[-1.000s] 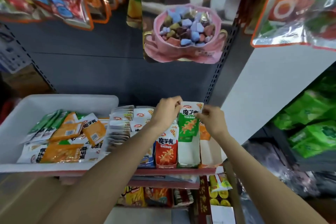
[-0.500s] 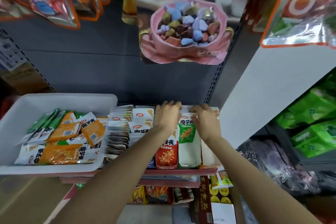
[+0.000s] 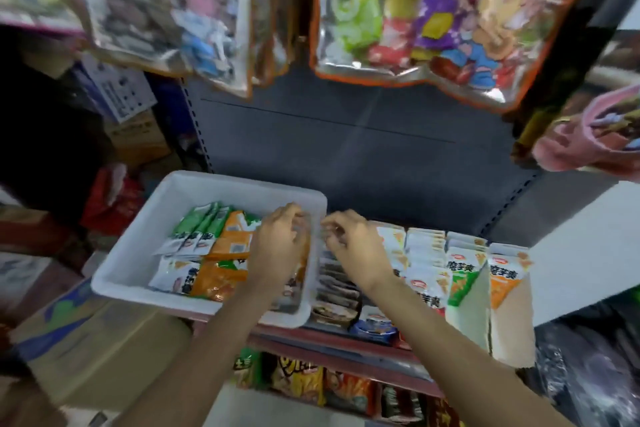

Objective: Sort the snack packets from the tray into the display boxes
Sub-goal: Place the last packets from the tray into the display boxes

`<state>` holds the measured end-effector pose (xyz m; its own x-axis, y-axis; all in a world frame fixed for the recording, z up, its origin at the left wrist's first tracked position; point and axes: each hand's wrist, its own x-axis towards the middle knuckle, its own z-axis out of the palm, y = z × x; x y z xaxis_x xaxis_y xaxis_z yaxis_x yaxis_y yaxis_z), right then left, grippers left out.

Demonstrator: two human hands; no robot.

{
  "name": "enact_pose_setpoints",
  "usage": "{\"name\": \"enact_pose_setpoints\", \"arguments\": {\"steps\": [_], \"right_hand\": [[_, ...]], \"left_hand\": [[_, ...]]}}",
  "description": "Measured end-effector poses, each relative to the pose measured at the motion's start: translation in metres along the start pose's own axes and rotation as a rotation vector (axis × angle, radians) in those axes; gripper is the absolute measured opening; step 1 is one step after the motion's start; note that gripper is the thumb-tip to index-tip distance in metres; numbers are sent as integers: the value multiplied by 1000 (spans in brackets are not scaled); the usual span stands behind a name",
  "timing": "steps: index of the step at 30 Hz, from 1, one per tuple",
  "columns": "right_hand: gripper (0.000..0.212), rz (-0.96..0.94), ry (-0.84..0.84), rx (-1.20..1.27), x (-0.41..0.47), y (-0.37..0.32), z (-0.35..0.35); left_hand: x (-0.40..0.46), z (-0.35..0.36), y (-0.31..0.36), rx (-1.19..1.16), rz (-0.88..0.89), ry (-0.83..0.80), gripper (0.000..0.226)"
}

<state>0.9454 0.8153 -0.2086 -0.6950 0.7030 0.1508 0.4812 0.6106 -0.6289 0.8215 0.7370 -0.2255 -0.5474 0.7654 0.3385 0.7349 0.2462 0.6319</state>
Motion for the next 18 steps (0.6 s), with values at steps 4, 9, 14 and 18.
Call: {"name": "enact_pose_setpoints", "arguments": {"steps": [4,9,14,18], "right_hand": [[31,-24,-180,-84,32,-49,69],[48,52,-438,-102,61,-85,149],[59,53,-637,-200,71,-99,182],[60,94,-681,-191,74,-99,197]], "left_hand": [[8,-37,-93,51,-196,-109,34],[20,-66,-185,365,-389,-329,32],[23,-72,-248,383,-350,-601,39],[26,-76,-258,372,-315,-691,53]]}}
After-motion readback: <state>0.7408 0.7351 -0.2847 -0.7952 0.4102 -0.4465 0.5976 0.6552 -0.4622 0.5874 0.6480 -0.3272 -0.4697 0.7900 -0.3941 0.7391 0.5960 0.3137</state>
